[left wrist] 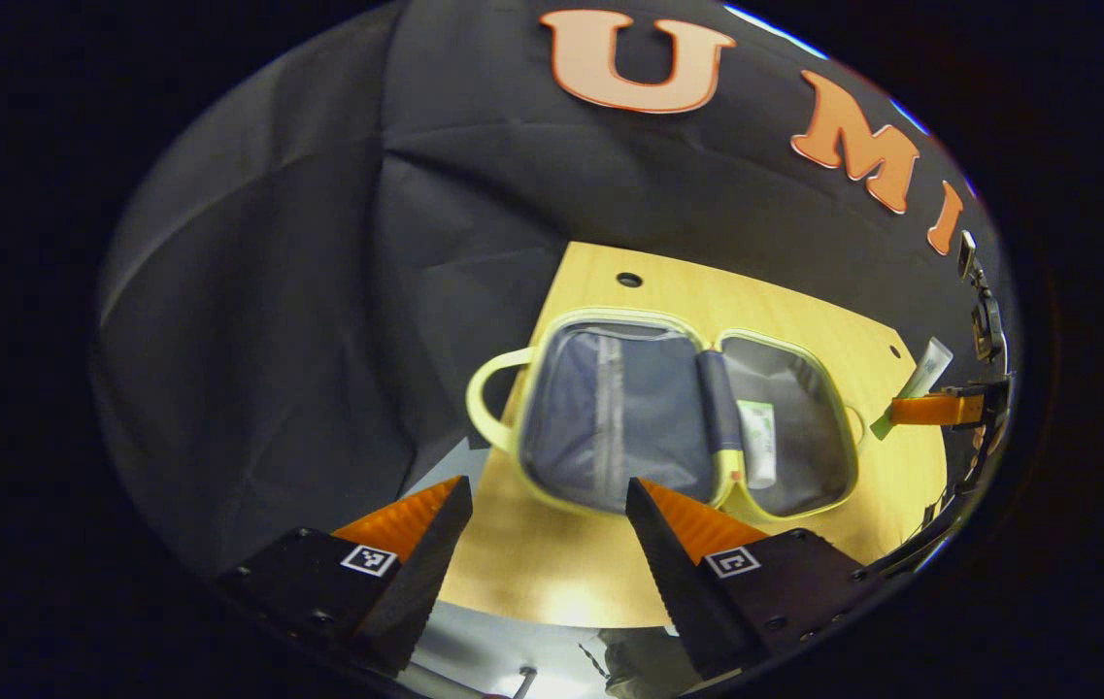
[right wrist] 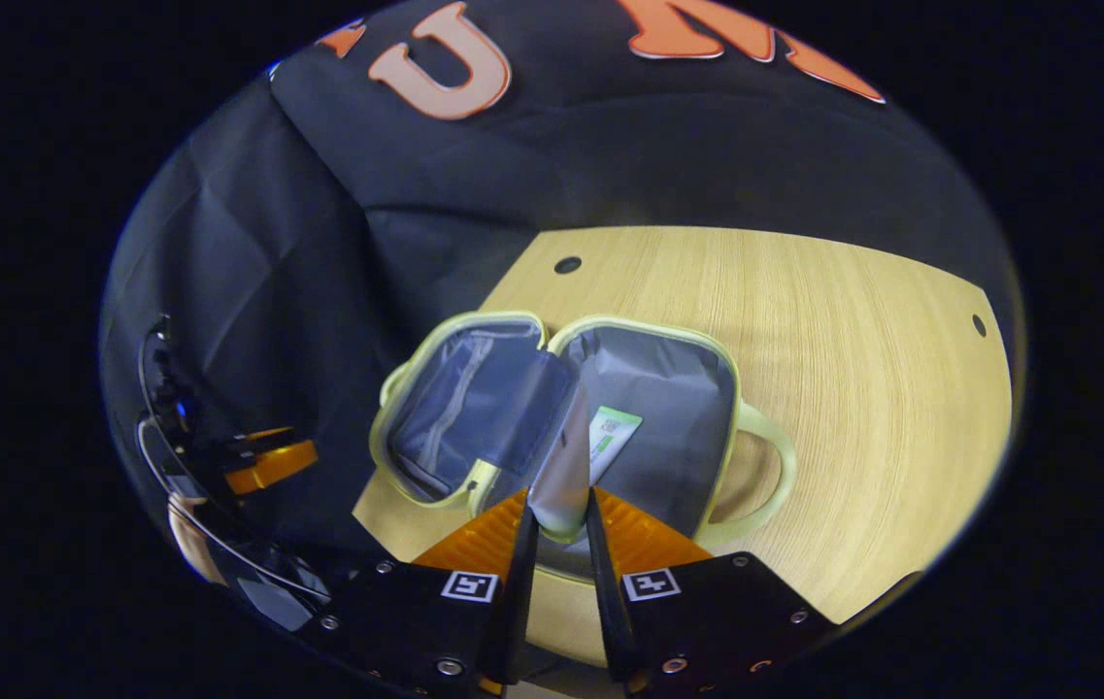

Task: First open the suitcase, pack the skin care products into it, and then close the suitcase.

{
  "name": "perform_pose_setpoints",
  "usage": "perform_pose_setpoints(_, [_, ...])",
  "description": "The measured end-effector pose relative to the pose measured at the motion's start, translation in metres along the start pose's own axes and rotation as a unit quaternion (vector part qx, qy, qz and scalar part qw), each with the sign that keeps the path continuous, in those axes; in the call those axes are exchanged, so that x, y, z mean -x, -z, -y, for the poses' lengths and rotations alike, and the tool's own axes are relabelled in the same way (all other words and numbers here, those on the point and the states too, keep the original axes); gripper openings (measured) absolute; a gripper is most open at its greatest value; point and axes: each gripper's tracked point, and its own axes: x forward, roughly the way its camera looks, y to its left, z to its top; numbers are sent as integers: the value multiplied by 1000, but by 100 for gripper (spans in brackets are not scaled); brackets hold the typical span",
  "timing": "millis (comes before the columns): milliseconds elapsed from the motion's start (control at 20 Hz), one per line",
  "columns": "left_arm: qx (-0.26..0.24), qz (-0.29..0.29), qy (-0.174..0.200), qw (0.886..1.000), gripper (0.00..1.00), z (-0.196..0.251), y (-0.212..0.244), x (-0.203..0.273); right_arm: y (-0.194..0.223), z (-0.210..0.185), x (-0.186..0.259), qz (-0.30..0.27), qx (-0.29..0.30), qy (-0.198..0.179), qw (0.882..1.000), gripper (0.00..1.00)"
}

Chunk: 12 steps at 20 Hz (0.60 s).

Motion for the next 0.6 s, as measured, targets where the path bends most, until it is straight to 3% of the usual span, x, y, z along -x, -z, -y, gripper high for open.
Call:
perform_pose_setpoints(100, [12,-6,-15,1000,99,-28,15,5,13,0,-27,-38,-6,10,999,33])
perform_pose_setpoints(350, [36,-31,-29,998,99,-65,43,6,22,28,-62,-67,-14,70,995,33])
perform_pose_setpoints(500, [39,-42,-38,998,99,-78,53,-1,19,27,-66,-70,-30,71,995,33])
perform_pose_setpoints(550, [39,-44,-37,998,99,-79,53,-4,16,28,-67,-69,-33,73,994,34])
perform_pose_setpoints(600, [39,-44,-35,998,99,-80,53,-6,18,28,-70,-68,-35,72,994,42])
